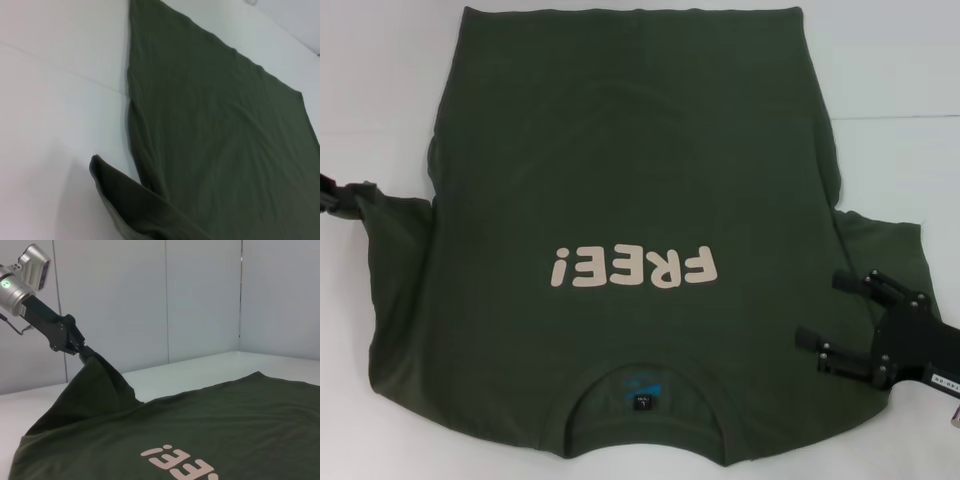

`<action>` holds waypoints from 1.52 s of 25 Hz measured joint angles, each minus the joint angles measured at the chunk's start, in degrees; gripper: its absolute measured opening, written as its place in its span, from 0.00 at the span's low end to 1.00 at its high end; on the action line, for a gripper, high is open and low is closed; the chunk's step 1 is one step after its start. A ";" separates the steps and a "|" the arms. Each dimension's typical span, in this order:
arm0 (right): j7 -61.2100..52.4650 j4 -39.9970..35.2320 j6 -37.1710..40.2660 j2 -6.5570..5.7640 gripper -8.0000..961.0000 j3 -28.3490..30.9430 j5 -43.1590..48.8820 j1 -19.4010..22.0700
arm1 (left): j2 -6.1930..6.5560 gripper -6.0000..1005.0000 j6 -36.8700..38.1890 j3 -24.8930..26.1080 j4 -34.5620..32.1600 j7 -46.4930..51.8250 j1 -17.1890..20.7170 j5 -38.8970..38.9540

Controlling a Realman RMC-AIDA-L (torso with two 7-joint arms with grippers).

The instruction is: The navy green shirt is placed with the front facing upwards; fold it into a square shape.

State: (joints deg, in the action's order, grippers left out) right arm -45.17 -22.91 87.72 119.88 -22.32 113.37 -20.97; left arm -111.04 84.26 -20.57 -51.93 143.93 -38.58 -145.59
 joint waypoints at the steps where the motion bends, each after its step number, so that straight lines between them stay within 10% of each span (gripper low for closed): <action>1: 0.03 0.04 0.00 0.00 0.98 0.00 0.00 0.03 | 0.03 0.03 -0.04 0.05 -0.10 -0.01 0.05 0.22; 23: 0.33 0.15 0.02 0.09 0.98 0.00 0.00 0.18 | -2.29 0.04 4.05 -1.79 -0.32 -3.80 1.19 13.50; 38: 0.34 0.68 0.01 0.00 0.98 0.00 -0.05 0.34 | -1.49 0.04 3.13 -0.72 -1.68 -3.72 3.06 14.18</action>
State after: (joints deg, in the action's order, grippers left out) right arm -44.83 -22.23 87.73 119.87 -22.32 113.32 -20.64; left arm -112.53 87.39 -21.29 -53.62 140.21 -35.52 -131.41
